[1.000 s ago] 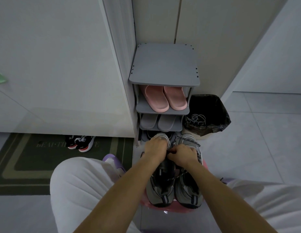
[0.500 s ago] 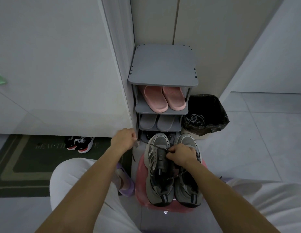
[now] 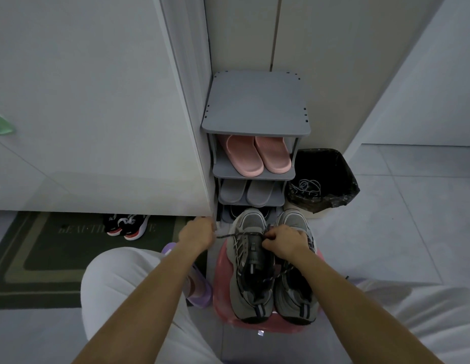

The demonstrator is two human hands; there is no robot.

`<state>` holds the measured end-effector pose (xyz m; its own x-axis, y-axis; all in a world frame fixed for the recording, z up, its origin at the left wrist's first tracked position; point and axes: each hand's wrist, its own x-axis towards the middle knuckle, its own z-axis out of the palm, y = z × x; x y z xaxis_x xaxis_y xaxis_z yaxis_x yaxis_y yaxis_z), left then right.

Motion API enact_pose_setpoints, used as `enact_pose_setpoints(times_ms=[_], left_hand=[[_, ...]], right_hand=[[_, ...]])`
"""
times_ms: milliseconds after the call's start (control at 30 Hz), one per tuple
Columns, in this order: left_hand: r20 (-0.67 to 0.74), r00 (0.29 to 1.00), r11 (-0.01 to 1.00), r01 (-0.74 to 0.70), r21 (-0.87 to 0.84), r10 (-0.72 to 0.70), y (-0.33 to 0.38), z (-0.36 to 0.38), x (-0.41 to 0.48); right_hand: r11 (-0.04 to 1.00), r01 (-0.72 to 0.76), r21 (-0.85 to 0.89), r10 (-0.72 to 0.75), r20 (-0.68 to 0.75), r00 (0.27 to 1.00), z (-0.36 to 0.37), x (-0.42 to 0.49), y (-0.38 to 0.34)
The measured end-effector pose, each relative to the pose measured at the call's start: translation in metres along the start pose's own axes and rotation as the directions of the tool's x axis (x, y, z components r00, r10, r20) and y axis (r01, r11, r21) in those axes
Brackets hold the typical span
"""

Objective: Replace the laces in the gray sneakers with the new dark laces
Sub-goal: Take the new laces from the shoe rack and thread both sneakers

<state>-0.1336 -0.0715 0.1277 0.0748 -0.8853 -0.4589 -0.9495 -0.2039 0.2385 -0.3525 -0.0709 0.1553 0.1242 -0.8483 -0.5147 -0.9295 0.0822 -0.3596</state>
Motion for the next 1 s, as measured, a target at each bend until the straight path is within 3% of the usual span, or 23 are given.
enact_pose_setpoints(times_ms=[100,167,367,667,800,1000], left_hand=[[-0.005,0.987,0.974,-0.158,-0.161,0.159,0.033,0.008,-0.002],[-0.018,0.972,0.961,-0.234,-0.149,0.234,0.055,0.013,-0.003],[0.021,0.980,0.979,-0.197,-0.057,0.198,0.075,0.016,-0.001],[0.159,0.972,0.956,-0.124,-0.267,0.171,0.044,0.005,-0.009],[0.109,0.978,0.938,-0.137,-0.319,0.180,0.044,0.008,-0.011],[0.080,0.984,0.933,-0.124,-0.338,0.160,0.046,0.010,-0.013]], right_hand=[[1.000,-0.003,-0.014,0.003,0.000,1.000,-0.001,-0.001,-0.001],[0.999,-0.005,-0.032,0.004,-0.005,1.000,-0.001,-0.001,-0.002],[0.999,-0.013,-0.033,0.013,-0.018,1.000,0.001,-0.001,-0.001],[0.999,-0.034,0.001,0.034,0.016,0.999,-0.001,0.000,-0.003],[0.979,-0.153,0.134,0.141,0.093,0.986,0.003,0.024,-0.003],[0.941,-0.241,0.239,0.229,0.077,0.970,0.018,0.063,-0.011]])
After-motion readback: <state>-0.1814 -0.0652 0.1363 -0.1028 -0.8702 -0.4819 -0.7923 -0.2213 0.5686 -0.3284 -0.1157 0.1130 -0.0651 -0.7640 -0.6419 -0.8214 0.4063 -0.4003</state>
